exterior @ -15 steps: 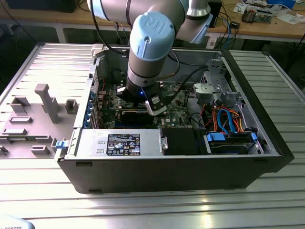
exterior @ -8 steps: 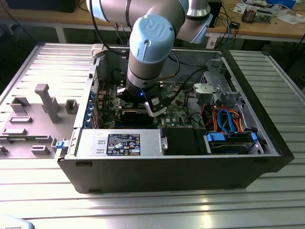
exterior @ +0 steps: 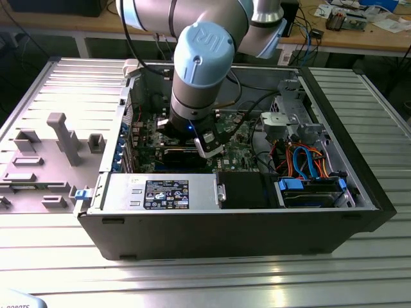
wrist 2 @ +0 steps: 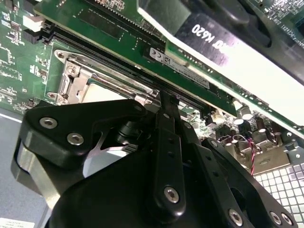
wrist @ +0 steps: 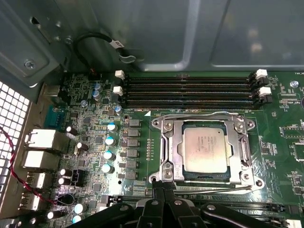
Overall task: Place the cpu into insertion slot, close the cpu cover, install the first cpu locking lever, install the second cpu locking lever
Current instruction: 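Install the second cpu locking lever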
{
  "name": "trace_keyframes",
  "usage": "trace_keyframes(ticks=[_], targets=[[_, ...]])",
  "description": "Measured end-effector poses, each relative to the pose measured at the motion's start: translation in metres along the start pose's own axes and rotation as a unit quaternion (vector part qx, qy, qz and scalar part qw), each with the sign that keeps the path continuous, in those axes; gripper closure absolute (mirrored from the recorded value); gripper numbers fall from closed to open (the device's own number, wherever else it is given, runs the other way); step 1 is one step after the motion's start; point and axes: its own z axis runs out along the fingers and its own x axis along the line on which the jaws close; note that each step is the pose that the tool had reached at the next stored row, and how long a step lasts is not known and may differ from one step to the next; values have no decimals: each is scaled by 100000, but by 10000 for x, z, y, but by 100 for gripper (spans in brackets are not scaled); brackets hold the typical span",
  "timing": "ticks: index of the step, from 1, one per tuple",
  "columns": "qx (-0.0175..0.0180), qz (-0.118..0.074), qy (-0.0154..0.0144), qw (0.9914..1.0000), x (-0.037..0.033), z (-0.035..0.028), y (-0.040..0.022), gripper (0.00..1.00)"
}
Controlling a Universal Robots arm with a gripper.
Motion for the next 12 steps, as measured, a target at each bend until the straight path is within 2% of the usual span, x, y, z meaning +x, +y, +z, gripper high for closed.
trace_keyframes(ticks=[7, 12], targets=[[-9, -6, -3, 100000, 21, 43, 53, 89], [-2, -6, 5, 100000, 25, 62, 59, 89]])
